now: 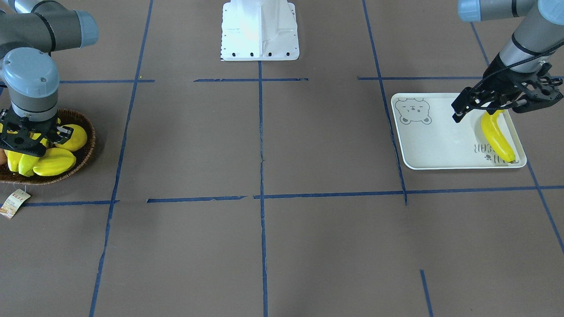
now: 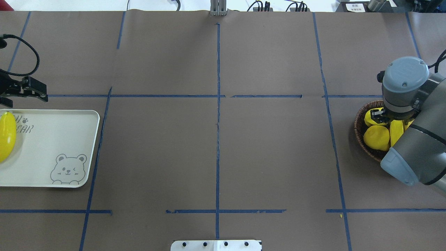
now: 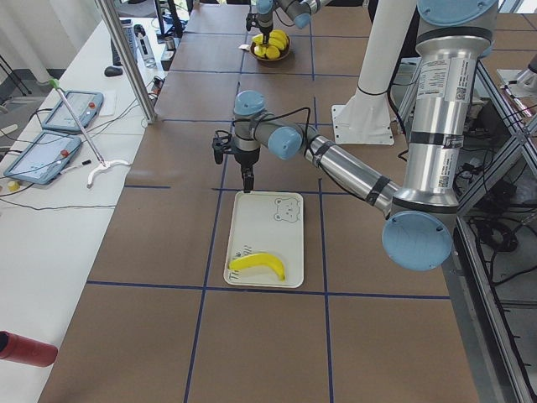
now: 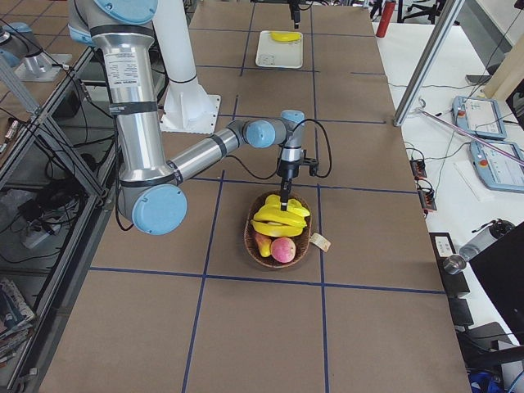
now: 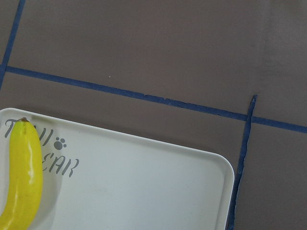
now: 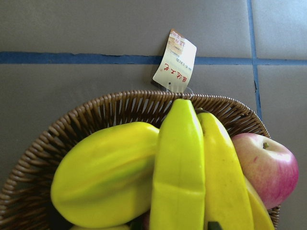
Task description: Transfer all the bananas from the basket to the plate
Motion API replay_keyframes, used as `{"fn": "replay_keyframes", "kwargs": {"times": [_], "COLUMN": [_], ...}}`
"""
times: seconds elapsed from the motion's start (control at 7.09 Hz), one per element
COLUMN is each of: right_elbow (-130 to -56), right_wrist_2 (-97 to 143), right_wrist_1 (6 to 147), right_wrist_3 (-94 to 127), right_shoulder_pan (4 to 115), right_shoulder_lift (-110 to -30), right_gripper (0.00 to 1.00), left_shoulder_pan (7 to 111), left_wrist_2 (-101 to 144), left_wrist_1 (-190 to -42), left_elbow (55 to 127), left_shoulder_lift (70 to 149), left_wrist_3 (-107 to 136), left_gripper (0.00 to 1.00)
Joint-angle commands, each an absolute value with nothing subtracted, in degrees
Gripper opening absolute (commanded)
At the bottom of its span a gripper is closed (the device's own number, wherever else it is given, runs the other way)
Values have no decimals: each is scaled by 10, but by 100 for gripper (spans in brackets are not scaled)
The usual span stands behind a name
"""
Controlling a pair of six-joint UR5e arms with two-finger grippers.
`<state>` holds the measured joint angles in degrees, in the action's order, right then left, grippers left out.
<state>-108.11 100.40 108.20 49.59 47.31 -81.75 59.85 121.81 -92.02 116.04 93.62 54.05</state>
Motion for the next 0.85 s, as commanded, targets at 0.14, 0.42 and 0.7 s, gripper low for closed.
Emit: {"fn": "replay_keyframes", "kwargs": {"times": [0.14, 0.42, 0.7], "right_elbow": [-1091, -1113, -1140], "right_wrist_2": [1007, 1026, 1089], "right_wrist_1": [1084, 1106, 1128], "right_wrist_3": [478, 444, 407], "right_shoulder_pan": [498, 539, 578], "right_shoulder_lift": [-816, -811, -809], "right_gripper": [10, 8, 7], "left_shoulder_pan": [599, 599, 599], "left_wrist_2": [1218, 1220, 1230], "left_wrist_1": [-919, -919, -919], "left_elbow": [1159, 1160, 1160], "left_shoulder_lift": [938, 938, 938], "left_wrist_3": [541, 541, 541], "left_gripper": [100, 100, 100]}}
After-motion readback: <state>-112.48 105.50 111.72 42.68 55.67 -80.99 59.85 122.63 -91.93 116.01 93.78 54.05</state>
